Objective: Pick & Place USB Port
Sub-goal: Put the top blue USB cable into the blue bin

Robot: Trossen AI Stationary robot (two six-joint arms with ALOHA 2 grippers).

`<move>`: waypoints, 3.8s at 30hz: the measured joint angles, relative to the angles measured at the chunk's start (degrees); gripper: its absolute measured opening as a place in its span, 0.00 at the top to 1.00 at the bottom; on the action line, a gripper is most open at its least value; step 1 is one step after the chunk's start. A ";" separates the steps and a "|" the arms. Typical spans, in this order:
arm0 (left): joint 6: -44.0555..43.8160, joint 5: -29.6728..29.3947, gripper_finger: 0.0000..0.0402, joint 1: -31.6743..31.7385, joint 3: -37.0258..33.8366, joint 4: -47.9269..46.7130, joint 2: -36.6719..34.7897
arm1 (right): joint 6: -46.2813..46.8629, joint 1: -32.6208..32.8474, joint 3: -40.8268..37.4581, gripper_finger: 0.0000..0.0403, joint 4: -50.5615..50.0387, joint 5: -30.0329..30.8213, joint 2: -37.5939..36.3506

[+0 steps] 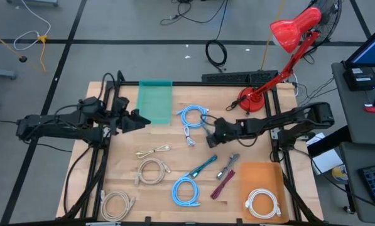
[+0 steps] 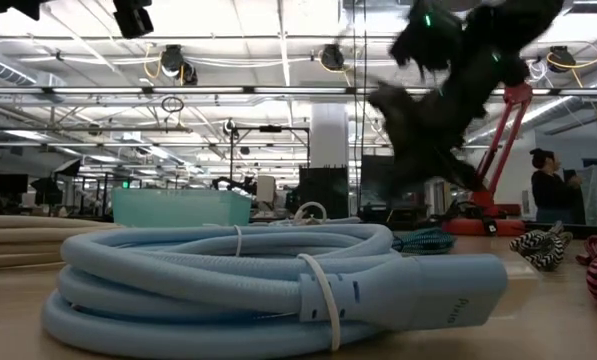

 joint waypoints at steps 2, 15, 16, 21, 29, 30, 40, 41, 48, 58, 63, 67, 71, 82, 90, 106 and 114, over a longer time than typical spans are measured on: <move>-0.23 0.04 0.39 0.48 0.00 1.27 -0.04 | -2.30 0.04 3.43 0.97 -0.76 0.25 -1.40; -1.91 0.54 0.39 9.89 -0.02 10.71 4.31 | -19.26 0.04 34.09 0.97 0.24 8.95 -3.34; -2.47 2.08 0.39 10.91 0.05 14.18 5.68 | -20.17 0.04 35.36 0.97 0.64 9.33 -3.22; -3.13 10.09 0.39 14.25 6.92 21.80 15.44 | -21.33 0.04 36.52 0.97 1.03 9.40 -2.81; 5.05 19.88 0.39 15.27 24.78 13.69 29.65 | -21.62 0.87 36.61 0.97 5.27 9.20 -1.89; 6.35 20.06 0.39 15.53 25.86 11.25 30.14 | -21.72 1.04 36.61 0.97 6.03 9.18 -1.93; 10.46 16.96 0.39 15.71 27.56 7.64 32.66 | -22.70 2.99 36.61 0.97 10.29 10.69 -1.56; 10.22 16.96 0.39 15.68 27.56 8.37 33.09 | -22.60 3.05 36.61 0.97 10.08 10.64 -1.41; 9.05 17.03 0.39 14.14 30.28 10.63 37.41 | -22.80 3.03 36.56 0.96 9.93 10.77 -1.43; 9.42 17.10 0.39 13.65 32.70 10.53 38.47 | -22.88 3.03 36.56 0.96 9.33 10.94 -1.36; 9.56 17.01 0.45 13.68 32.70 10.39 38.49 | -22.88 2.96 36.56 0.96 9.02 11.06 -1.36; 9.13 16.57 0.57 13.66 32.76 10.87 39.25 | -22.86 2.94 36.56 0.96 9.07 11.12 -1.35; 8.89 16.58 0.73 13.83 32.74 11.00 39.20 | -22.85 2.61 36.56 0.96 9.06 11.00 -0.38; 6.46 25.26 0.97 16.91 32.72 9.02 36.51 | -22.94 2.63 36.56 0.76 13.08 3.70 0.23; 12.90 35.42 0.97 26.88 32.76 -11.25 29.75 | -17.40 4.53 36.56 0.53 17.53 -6.01 0.23; 66.19 -1.14 0.97 27.60 32.70 -69.77 34.42 | -18.73 5.61 36.56 0.53 5.78 -4.14 0.23; 71.23 -12.26 0.97 21.02 32.70 -68.17 41.60 | -20.03 5.57 36.56 0.55 2.41 -0.68 0.21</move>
